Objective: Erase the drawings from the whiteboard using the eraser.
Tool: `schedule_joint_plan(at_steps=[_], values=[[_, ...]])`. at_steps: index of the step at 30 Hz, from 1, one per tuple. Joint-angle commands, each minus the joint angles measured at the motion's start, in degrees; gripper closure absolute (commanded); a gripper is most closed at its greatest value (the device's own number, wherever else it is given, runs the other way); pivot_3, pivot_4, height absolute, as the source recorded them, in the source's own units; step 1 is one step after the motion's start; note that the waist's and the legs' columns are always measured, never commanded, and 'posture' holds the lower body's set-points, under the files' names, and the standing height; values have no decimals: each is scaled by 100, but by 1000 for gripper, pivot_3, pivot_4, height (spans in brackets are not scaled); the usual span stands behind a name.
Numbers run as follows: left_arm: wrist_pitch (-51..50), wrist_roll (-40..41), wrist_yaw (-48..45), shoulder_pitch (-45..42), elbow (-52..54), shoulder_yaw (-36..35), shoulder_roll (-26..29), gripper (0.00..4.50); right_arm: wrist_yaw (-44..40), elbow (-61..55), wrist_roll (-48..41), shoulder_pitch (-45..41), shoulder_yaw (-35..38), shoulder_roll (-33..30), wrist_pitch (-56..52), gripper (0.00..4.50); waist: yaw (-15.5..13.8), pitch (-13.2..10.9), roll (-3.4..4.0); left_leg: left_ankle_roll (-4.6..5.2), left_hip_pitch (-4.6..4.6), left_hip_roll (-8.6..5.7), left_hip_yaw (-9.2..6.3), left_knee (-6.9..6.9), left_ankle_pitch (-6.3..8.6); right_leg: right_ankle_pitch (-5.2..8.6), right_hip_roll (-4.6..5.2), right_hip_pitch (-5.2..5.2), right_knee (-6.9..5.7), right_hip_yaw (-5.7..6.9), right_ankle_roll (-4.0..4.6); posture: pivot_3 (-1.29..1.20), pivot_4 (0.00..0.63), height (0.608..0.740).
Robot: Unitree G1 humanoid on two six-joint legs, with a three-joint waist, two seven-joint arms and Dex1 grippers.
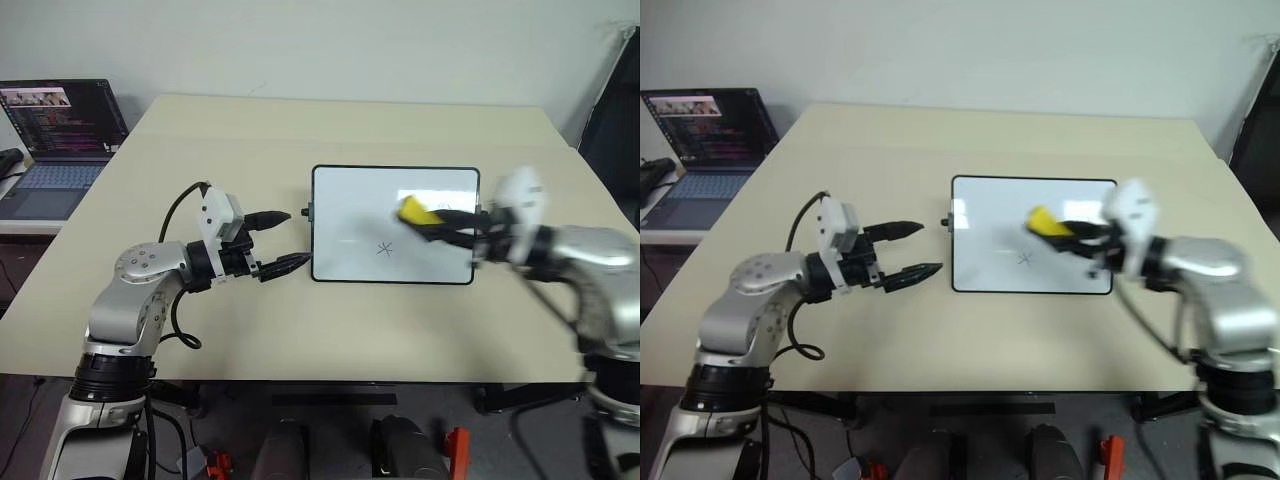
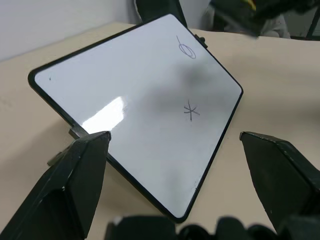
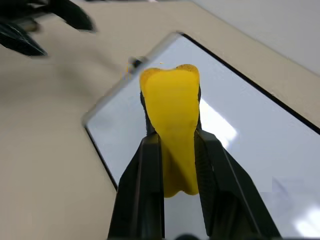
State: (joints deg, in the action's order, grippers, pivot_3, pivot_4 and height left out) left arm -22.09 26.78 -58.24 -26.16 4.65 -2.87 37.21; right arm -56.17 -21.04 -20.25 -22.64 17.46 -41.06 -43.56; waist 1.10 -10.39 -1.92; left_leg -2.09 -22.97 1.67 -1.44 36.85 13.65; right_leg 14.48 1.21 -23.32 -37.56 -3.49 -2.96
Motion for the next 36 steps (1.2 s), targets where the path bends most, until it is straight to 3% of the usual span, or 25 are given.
schedule_joint_plan(at_steps=[1,5,10,23,36], values=[[-11,68,-100,-266,67,1,29,0,-160,205,-235,424,612,-378,226,3985,68,-1,2,1,1,1,3,0,1,1,-3,-2,-2,-5,0,0,150,740],[94,-126,-251,-372,-176,74,169,0,-316,569,-142,1084,942,-919,668,3985,111,-4,7,5,7,2,11,-4,3,7,-6,-4,-7,-14,-3,0,150,740],[19,-14,-250,-543,-78,-33,181,0,-365,819,-331,1088,909,-1143,935,3990,156,-5,8,6,9,1,12,1,3,17,-7,-4,-13,-17,-22,0,150,740],[-12,-137,-161,-305,84,31,245,0,-323,1415,-368,843,442,-1101,1365,4144,136,-5,8,5,7,0,11,4,3,14,-6,-2,-13,-17,-19,0,150,740],[-80,-181,-145,-140,162,59,274,0,-163,808,-466,693,-59,-1130,1238,4167,121,-6,10,5,8,0,11,6,3,14,-5,-2,-15,-17,-19,0,150,740]])
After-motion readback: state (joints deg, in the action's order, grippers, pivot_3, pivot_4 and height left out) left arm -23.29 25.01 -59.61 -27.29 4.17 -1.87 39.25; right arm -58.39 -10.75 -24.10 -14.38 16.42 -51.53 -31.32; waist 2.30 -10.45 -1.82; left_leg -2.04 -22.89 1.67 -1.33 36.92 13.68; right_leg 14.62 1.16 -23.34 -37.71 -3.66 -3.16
